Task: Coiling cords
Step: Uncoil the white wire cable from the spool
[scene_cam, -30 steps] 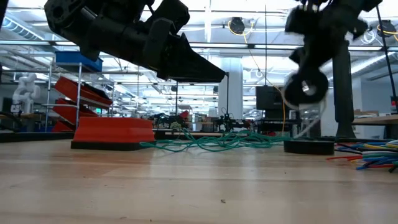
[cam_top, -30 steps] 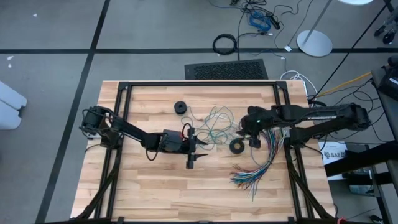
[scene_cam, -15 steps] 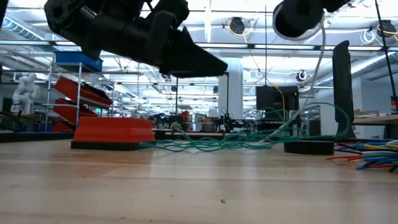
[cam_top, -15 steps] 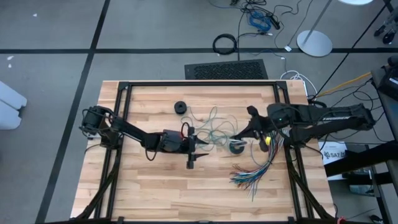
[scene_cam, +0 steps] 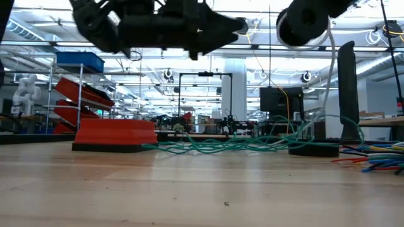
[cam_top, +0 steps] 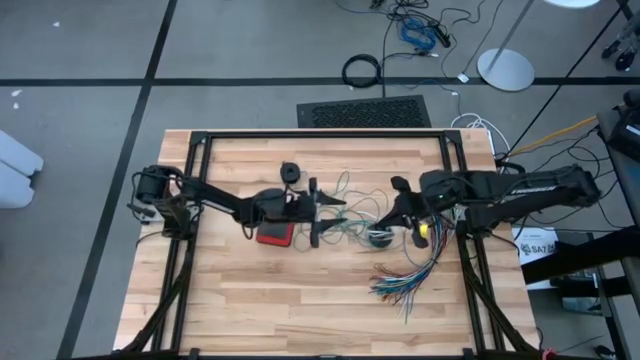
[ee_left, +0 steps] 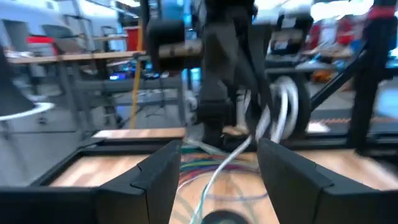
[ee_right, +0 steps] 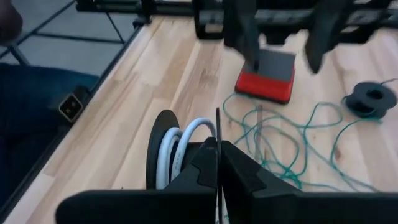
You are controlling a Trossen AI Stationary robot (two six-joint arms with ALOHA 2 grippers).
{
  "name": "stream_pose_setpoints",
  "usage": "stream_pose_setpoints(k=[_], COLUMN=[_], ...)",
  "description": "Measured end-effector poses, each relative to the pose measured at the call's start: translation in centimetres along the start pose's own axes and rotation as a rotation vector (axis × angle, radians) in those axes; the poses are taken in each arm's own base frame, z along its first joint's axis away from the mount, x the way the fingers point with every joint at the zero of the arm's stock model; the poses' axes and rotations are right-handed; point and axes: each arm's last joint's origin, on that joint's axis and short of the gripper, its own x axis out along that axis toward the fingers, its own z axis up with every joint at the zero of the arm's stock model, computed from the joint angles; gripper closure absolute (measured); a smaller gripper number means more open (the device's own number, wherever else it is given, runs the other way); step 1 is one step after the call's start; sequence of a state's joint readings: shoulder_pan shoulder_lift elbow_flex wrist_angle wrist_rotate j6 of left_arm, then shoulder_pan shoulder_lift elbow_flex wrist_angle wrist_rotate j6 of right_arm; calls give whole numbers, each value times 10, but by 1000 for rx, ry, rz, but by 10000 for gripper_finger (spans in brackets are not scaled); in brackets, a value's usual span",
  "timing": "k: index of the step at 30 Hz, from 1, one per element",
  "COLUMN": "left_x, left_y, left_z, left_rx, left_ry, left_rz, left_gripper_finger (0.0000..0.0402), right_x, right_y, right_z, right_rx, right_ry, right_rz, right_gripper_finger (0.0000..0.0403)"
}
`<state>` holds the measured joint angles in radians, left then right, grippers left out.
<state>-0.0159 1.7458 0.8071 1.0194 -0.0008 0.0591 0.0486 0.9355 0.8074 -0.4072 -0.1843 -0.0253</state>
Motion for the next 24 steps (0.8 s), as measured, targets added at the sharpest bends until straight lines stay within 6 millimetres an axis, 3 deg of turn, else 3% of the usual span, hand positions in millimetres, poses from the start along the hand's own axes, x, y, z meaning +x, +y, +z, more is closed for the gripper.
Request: stream_pose_setpoints(k=[6, 13, 24], left_x=[15, 22, 35], left_y=[2, 0, -3], left_z=[0, -13, -11], left_rx=[6, -3, -49], left_ry=[93, 142, 153], left_rz=[-39, -64, -155], left_gripper_finger=[183, 185, 267], right_x=[23, 37, 45], right_y=[-4, -7, -9], right_z=[-1, -2, -4], right_rx=[-31, -62, -63], right_ry=[36, 53, 73], right_rz=[3, 3, -3], right_gripper_finger=[403, 403, 403])
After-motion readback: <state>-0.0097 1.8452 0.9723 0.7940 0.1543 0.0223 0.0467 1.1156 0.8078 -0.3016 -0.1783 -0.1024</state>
